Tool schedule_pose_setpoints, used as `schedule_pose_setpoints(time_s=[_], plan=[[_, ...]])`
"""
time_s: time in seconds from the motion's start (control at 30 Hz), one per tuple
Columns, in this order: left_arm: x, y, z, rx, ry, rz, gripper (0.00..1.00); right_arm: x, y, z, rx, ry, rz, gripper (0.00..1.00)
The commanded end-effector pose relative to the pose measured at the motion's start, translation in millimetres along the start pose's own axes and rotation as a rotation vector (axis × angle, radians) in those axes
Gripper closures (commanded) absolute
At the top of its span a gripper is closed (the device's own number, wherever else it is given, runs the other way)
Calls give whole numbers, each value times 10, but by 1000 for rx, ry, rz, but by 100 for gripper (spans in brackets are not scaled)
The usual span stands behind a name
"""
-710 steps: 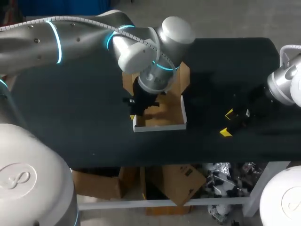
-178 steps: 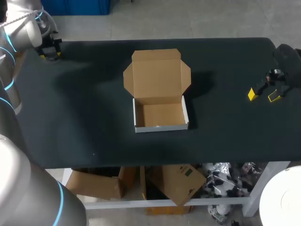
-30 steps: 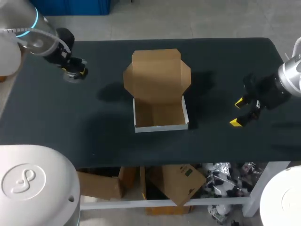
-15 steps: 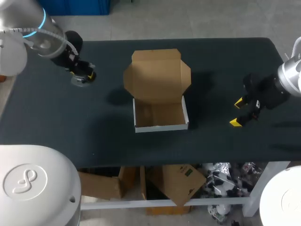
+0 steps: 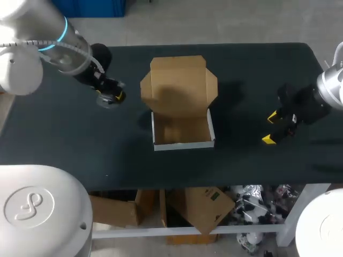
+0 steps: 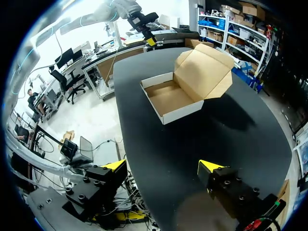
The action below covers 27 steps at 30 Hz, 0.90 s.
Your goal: Assemble the packaging by folding the flat box into shape, placing the metal phone stand inside, and closing the box properly
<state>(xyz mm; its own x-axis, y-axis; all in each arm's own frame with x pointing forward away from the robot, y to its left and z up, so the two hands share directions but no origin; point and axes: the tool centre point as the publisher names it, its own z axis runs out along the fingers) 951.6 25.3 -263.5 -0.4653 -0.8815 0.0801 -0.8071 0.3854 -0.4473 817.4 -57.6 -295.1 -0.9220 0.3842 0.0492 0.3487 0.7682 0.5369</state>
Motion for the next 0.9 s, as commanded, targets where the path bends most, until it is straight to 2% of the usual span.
schedule_pose_setpoints(time_s=[0.03, 0.3, 0.6, 0.9], plan=[[203, 59, -12, 20, -19, 11, 100, -1, -5, -6, -2, 1, 0, 0], [574, 44, 136, 35, -51, 35, 100, -1, -5, -6, -2, 1, 0, 0], [958, -27, 300, 29, -38, 64, 100, -1, -5, -6, -2, 1, 0, 0], [1207, -146, 585, 15, -30, 80, 100, -1, -5, -6, -2, 1, 0, 0]])
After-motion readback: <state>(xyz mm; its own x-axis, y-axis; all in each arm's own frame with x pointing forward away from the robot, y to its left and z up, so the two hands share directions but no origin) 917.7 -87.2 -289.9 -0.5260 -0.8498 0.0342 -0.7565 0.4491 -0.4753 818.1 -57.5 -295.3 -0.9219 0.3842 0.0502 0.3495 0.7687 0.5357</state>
